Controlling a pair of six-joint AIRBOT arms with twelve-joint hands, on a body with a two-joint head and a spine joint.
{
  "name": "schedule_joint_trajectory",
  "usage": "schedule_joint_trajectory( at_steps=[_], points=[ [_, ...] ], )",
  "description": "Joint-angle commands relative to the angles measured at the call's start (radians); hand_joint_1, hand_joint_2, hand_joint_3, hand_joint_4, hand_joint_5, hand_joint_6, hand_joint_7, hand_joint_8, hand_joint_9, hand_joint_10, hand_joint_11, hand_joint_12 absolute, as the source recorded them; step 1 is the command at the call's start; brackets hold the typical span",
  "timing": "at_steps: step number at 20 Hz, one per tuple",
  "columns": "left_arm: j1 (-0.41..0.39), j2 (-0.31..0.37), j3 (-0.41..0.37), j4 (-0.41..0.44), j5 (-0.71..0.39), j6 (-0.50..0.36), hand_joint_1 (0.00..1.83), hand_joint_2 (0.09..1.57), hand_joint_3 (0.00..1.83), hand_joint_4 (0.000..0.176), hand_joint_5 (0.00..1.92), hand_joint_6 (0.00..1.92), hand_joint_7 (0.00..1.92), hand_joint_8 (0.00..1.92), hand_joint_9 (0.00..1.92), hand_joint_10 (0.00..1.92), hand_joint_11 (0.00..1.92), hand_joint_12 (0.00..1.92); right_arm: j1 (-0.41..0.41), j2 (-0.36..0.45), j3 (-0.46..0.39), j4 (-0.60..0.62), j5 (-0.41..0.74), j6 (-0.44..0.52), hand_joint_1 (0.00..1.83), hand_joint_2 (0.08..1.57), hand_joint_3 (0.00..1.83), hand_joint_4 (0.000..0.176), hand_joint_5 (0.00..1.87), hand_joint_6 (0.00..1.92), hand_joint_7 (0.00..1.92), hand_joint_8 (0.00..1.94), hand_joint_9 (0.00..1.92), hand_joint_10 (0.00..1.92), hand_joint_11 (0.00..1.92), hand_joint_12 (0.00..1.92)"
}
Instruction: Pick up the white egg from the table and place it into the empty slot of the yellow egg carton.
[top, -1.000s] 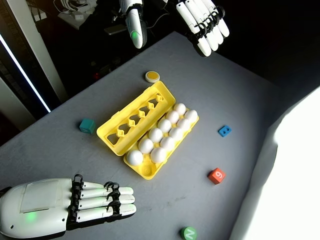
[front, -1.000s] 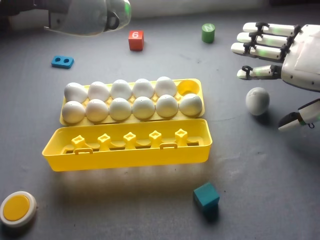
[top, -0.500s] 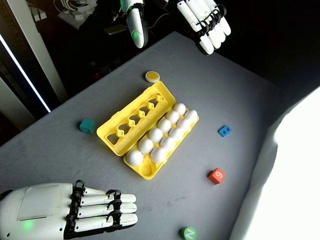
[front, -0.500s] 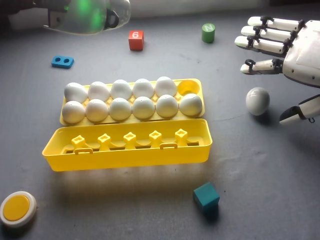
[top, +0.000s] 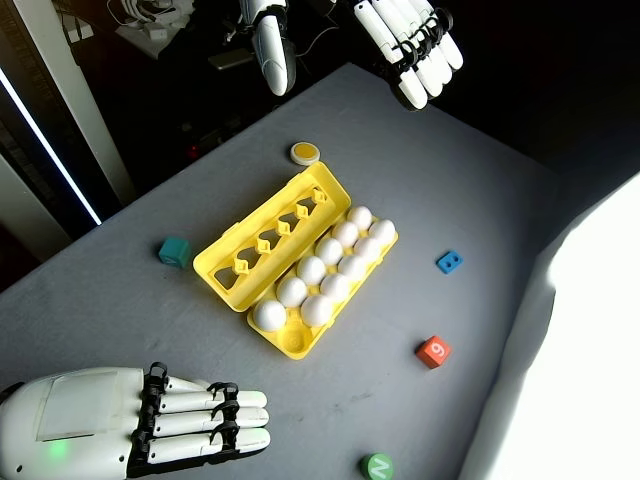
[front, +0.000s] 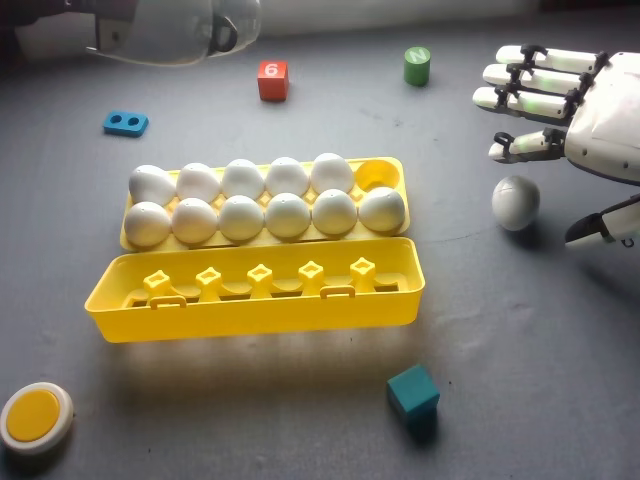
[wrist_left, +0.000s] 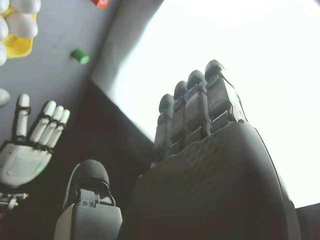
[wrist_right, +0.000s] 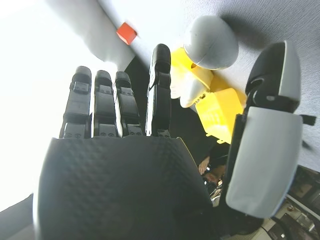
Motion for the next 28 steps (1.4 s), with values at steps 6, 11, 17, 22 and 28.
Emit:
schedule_joint_trajectory(
  at_steps=[6,11,17,22,28],
  points=[
    [-0.008,-0.006,0.001,0.100,0.012,-0.009,0.00,1.18,0.00,0.000,0.10,0.00,0.09,0.00,0.04,0.00,0.00,0.02,0.014,0.013,-0.006,0.031,0.138,0.044,0.80,0.80,0.01,0.083,0.69,0.01,0.08,0.01,0.00,0.00,0.00,0.00],
    [-0.008,-0.006,0.001,0.101,0.012,-0.009,0.00,1.18,0.00,0.000,0.11,0.01,0.10,0.01,0.06,0.01,0.01,0.03,0.014,0.026,-0.025,-0.017,0.137,0.108,0.79,0.79,0.00,0.083,0.70,0.01,0.09,0.01,0.00,0.00,0.00,0.00],
    [-0.007,-0.006,0.001,0.103,0.013,-0.009,0.00,1.18,0.00,0.000,0.11,0.00,0.09,0.00,0.06,0.00,0.01,0.04,0.015,0.033,-0.032,-0.034,0.138,0.169,0.78,0.81,0.01,0.089,0.67,0.00,0.07,0.01,0.00,0.00,0.00,0.00],
    [-0.007,-0.006,0.001,0.104,0.013,-0.009,0.00,1.17,0.00,0.000,0.10,0.01,0.08,0.00,0.05,0.00,0.00,0.04,0.023,0.046,-0.038,-0.051,0.143,0.291,0.81,0.80,0.00,0.085,0.69,0.01,0.06,0.00,0.00,0.00,0.00,0.00],
    [-0.006,-0.006,0.001,0.104,0.013,-0.010,0.00,1.18,0.00,0.000,0.10,0.00,0.09,0.00,0.06,0.00,0.00,0.05,0.026,0.055,-0.038,-0.029,0.148,0.392,0.82,0.81,0.00,0.081,0.70,0.01,0.10,0.01,0.00,0.00,0.00,0.00]
  ],
)
